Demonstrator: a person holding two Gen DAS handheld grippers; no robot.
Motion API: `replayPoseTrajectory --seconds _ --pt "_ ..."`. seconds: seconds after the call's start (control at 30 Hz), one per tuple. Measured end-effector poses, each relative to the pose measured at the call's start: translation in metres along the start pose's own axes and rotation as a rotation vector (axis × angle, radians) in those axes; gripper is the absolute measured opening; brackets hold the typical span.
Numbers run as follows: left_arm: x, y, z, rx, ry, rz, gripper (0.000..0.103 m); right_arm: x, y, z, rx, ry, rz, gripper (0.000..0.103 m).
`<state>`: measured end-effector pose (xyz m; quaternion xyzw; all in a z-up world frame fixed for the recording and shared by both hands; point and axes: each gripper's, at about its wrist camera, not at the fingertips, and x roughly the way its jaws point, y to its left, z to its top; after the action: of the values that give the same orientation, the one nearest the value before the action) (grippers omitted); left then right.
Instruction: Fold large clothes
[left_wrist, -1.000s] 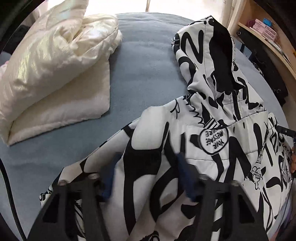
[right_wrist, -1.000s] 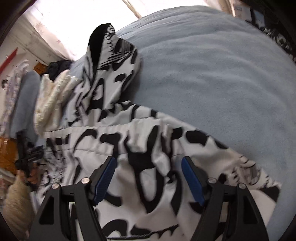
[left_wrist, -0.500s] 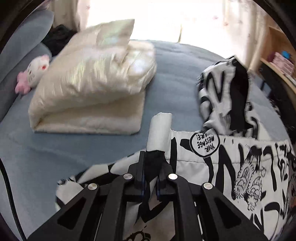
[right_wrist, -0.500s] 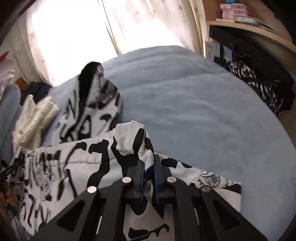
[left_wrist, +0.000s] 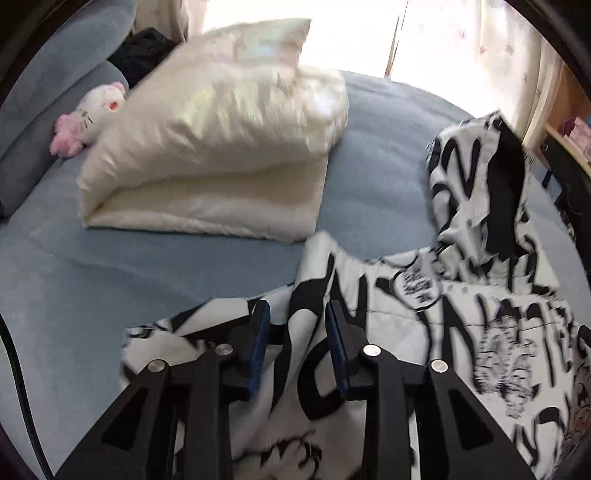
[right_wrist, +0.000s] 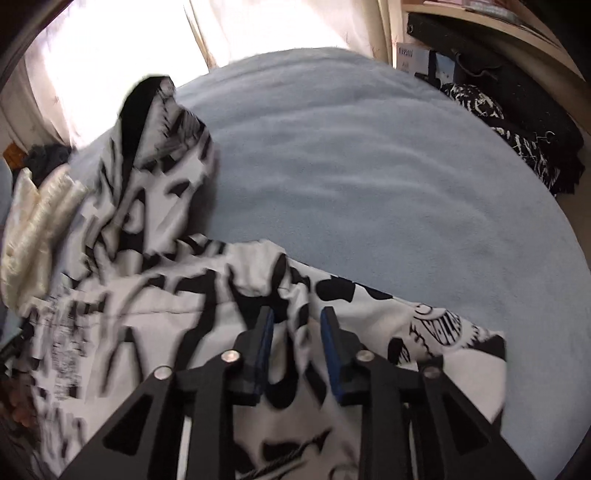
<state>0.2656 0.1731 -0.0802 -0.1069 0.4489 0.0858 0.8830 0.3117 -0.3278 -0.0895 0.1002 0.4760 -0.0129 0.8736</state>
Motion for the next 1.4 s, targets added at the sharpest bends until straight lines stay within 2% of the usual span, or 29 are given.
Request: replayPoseTrajectory --seconds 0.1,0.2,0.27,0.37,0.47,0.53,0.57,0.63,0.7,0.77,0.83,0.87,0.9,0.93,0.97,1.0,1.03,1.17,1.3,1.4 --pt "-0.024 -0.013 -0.002 0.018 -0.03 -0.043 0.029 -0.027 0.021 -0.005 -0.011 -0.051 0.071 0.039" --pt "-0.035 -0.034 -0.011 0.052 -0.014 -0.091 0.012 -0.038 0.059 -0.015 -0.079 -0.04 0.143 0.04" --pt "-0.031 -0.056 -0.019 0.077 0.009 -0.121 0.012 -0.037 0.091 -0.026 -0.126 -0.016 0.218 0.04" --pt "-0.015 -0.08 -0.029 0.115 0.026 -0.093 0.012 -0.022 0.139 -0.044 -0.207 0.026 0.28 0.04" --pt "0.011 -0.084 -0.034 0.113 0.051 -0.029 0.012 0.003 0.164 -0.054 -0.236 0.066 0.273 0.04" --pt "0.025 -0.074 -0.03 0.112 0.051 0.014 0.009 0.016 0.159 -0.051 -0.239 0.049 0.243 0.04" --pt "0.03 -0.068 -0.026 0.112 0.051 0.013 0.007 0.019 0.151 -0.048 -0.237 0.032 0.235 0.035" --pt "0.034 -0.054 -0.018 0.096 0.037 0.002 0.006 0.022 0.124 -0.038 -0.206 -0.001 0.223 0.032" --pt "0.035 -0.04 -0.01 0.104 0.006 0.069 0.006 0.021 0.089 -0.028 -0.177 -0.035 0.149 0.032" --pt "0.041 -0.025 -0.007 0.101 0.01 0.076 0.006 0.021 0.05 -0.019 -0.139 -0.052 0.047 0.032" --pt "0.046 -0.008 -0.006 0.079 0.029 0.071 0.005 0.022 -0.001 -0.012 -0.069 -0.049 -0.003 0.03" --pt "0.047 -0.004 -0.005 0.065 0.031 0.059 0.005 0.022 -0.023 -0.011 -0.022 -0.041 0.021 0.012" --pt "0.049 -0.003 -0.004 0.053 0.03 0.053 0.005 0.021 -0.038 -0.011 0.012 -0.033 0.02 0.001" --pt "0.048 -0.003 -0.004 0.049 0.028 0.059 0.005 0.018 -0.048 -0.009 0.039 -0.033 0.022 0.001" --pt "0.048 -0.004 -0.004 0.052 0.027 0.067 0.005 0.014 -0.053 -0.009 0.059 -0.035 0.022 0.007" --pt "0.048 -0.003 -0.004 0.053 0.028 0.073 0.005 0.011 -0.056 -0.009 0.069 -0.038 -0.029 0.023" --pt "0.045 -0.005 -0.004 0.053 0.029 0.081 0.005 0.009 -0.058 -0.008 0.075 -0.039 -0.039 0.024" --pt "0.017 -0.011 -0.005 0.059 0.02 0.062 0.005 -0.011 -0.053 -0.013 0.086 -0.04 0.016 0.024" --pt "-0.023 -0.015 -0.021 0.086 0.0 0.015 0.007 -0.042 -0.02 -0.031 0.041 -0.062 0.101 0.024" --pt "-0.049 -0.026 -0.049 0.092 0.033 -0.04 0.01 -0.06 0.012 -0.047 -0.009 -0.049 0.175 0.028"
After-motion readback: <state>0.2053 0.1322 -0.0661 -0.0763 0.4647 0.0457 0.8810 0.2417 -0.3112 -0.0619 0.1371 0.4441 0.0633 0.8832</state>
